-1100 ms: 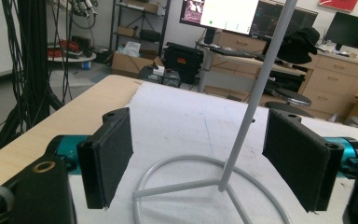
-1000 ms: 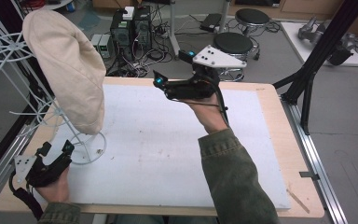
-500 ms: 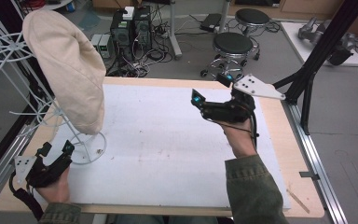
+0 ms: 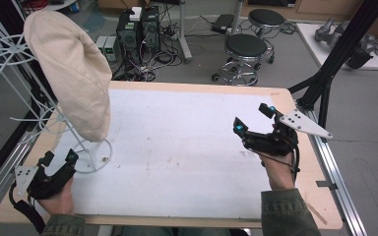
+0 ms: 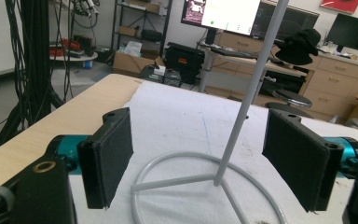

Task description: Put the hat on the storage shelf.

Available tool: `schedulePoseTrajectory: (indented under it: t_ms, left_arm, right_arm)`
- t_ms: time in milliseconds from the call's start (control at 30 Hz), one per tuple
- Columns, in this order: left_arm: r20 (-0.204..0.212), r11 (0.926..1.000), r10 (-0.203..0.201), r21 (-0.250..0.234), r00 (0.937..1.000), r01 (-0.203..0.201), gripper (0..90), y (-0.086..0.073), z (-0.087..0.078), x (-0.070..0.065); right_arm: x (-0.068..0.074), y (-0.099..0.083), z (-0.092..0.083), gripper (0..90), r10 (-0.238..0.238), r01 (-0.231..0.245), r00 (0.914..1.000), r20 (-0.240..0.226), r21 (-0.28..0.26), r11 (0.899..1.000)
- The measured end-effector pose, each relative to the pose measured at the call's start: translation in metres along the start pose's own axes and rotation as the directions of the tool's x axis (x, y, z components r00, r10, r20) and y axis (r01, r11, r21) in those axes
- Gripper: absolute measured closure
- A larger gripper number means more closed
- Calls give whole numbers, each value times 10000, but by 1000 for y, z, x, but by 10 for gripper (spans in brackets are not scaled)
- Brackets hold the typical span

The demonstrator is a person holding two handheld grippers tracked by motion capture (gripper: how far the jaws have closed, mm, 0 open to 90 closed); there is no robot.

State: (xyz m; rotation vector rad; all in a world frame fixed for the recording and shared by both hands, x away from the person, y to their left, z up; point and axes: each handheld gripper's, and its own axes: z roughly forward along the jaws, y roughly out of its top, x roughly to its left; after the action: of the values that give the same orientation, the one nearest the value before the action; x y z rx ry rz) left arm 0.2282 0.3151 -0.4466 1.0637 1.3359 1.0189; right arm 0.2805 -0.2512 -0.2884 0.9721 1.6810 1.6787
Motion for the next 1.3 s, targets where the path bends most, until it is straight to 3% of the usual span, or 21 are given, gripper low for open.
schedulePoseTrajectory:
  t_ms: [200, 500, 900, 1000, 1033, 1067, 1133, 1167, 1200, 1233, 1267, 1300]
  left_arm:
    - [48, 10000, 63, 37, 10000, -63, 241, 0, -4, -2]
    - [-3, 9999, 87, 54, 10000, -87, 242, 0, -6, -2]
    - [47, 9999, 10, 136, 10000, -10, 242, 0, -6, -1]
    - [34, 9999, -62, 83, 10000, 62, 242, -1, -6, -2]
    - [30, 10000, -61, 77, 10000, 61, 242, 0, -6, -2]
    - [26, 10000, -63, 72, 10000, 62, 242, 0, -6, -2]
    - [38, 9999, -32, 109, 10000, 32, 242, 0, -6, -2]
    - [41, 9999, -28, 113, 10000, 28, 242, 0, -6, -1]
    - [23, 10000, -61, 79, 10000, 61, 242, 0, -6, -2]
    - [23, 10000, -61, 79, 10000, 61, 242, 0, -6, -2]
    - [27, 10000, -39, 63, 10000, 39, 242, 0, -7, -1]
    - [27, 10000, -39, 63, 10000, 39, 242, 0, -7, -1]
  right_arm:
    - [-9, -14, -19, 38, 99, -107, 9988, 471, 179, 9998]
    - [-20, -37, -33, 42, 219, -252, 9965, 803, 398, 9989]
    - [-38, -79, -46, 43, 669, -815, 9773, 2009, 654, 9945]
    - [-42, -91, -49, 42, 377, -621, 9598, 2780, 793, 9949]
    - [-42, -91, -49, 42, 377, -621, 9598, 2780, 793, 9949]
    - [-44, -97, -51, 42, 193, -484, 9428, 3329, 794, 9957]
    - [-46, -102, -53, 42, 123, -415, 9221, 3868, 673, 9969]
    - [-46, -102, -53, 42, 123, -415, 9221, 3868, 673, 9969]
    - [-48, -106, -54, 42, 205, -494, 9052, 4245, 572, 9971]
    - [-48, -106, -54, 42, 205, -494, 9052, 4245, 572, 9971]
    - [-51, -112, -56, 42, 327, -630, 8889, 4570, 513, 9967]
    - [-51, -112, -56, 42, 327, -630, 8889, 4570, 513, 9967]
